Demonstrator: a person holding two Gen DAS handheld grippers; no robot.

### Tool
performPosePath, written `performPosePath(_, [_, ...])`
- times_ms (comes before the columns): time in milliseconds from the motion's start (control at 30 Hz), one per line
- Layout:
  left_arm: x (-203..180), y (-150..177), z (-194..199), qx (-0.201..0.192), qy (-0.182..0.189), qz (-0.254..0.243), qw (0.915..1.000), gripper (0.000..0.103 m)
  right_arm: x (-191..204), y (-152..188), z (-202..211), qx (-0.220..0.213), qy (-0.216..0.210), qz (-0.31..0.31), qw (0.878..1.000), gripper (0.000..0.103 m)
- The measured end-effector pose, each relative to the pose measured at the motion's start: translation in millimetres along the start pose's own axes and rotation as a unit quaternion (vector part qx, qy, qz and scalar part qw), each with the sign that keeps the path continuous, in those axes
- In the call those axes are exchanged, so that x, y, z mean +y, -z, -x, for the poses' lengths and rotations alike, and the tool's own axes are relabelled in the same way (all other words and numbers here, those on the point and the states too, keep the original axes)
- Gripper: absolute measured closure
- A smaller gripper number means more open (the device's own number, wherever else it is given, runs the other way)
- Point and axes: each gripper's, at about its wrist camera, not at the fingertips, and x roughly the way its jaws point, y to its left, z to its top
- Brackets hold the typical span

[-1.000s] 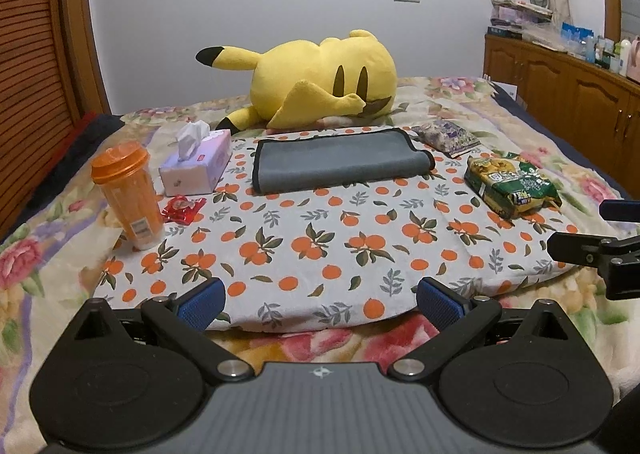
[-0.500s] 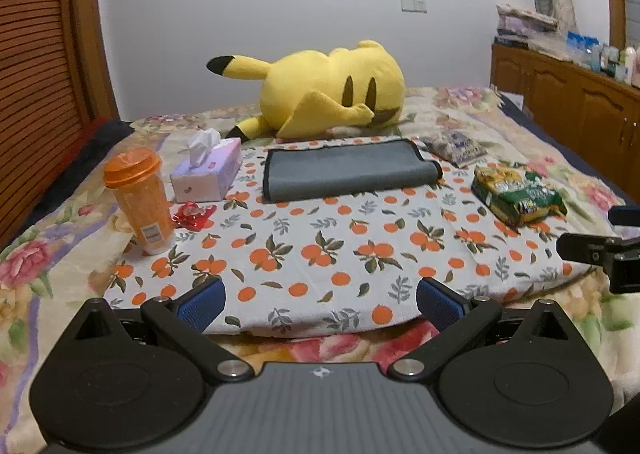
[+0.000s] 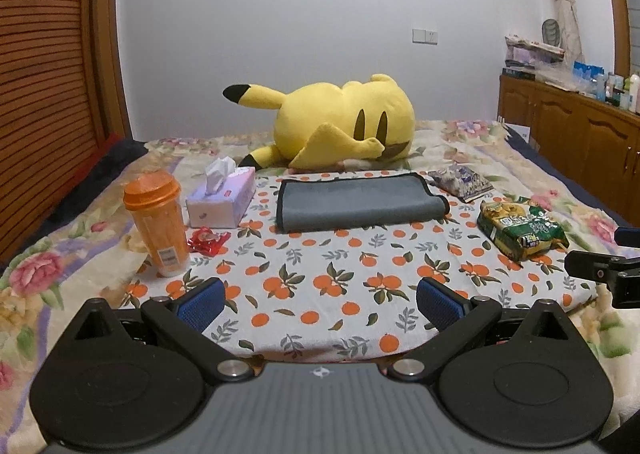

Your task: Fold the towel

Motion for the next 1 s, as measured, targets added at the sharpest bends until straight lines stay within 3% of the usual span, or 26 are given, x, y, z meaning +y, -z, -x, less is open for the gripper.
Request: performPosePath(1000, [4, -7, 20, -0.067, -0.007, 0.005, 0.9977, 0.0, -8, -3, 18, -0.067, 0.016, -0.013, 0.998, 0.0])
